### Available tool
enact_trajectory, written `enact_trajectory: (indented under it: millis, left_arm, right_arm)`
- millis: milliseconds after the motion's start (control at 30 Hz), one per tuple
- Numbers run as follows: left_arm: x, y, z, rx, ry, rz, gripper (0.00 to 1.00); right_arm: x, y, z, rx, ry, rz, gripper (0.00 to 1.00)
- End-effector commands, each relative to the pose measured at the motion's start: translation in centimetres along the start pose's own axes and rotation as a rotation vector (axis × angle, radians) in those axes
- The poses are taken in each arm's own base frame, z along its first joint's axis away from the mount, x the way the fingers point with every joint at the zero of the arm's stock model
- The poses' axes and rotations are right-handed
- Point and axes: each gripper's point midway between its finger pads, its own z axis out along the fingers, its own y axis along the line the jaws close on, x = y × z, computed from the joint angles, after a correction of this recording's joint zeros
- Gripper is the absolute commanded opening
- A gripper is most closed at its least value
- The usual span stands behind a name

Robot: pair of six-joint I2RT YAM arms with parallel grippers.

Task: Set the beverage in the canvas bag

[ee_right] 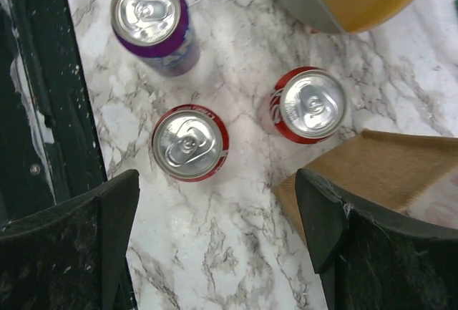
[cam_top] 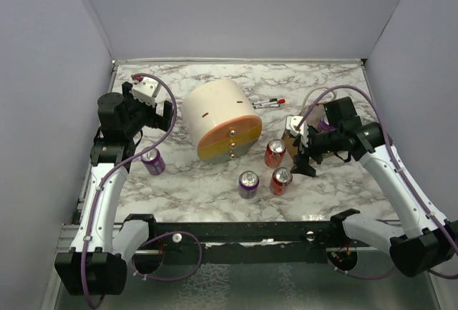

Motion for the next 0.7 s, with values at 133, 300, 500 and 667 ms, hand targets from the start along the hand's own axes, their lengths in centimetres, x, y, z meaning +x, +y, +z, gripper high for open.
enact_trajectory:
  millis: [133, 300, 500, 667]
  left_arm:
    - [-0.7, 0.4, -0.1, -0.011, -0.016, 0.002, 0.99]
    - [-0.6, 0.2, -0.2, -0.004, -0.016, -0.001, 0.99]
    - [-0.5, 0.1, -0.2, -0.002, -0.016, -0.001, 0.99]
    - [-0.5, 0.0, -0.3, 0.0, -0.017, -0.002, 0.99]
  right_arm:
    - [3.5, 1.5, 1.7, -0.024, 0.071, -0.096, 0.94]
    - [5.3, 1.5, 3.2, -0.03, 0.101, -0.091, 0.97]
    - [6.5, 1.5, 4.8, -0.044, 0.11, -0.086, 0.96]
    - [6.8, 1.6, 6.1, -0.06, 0.104, -0.086, 0.96]
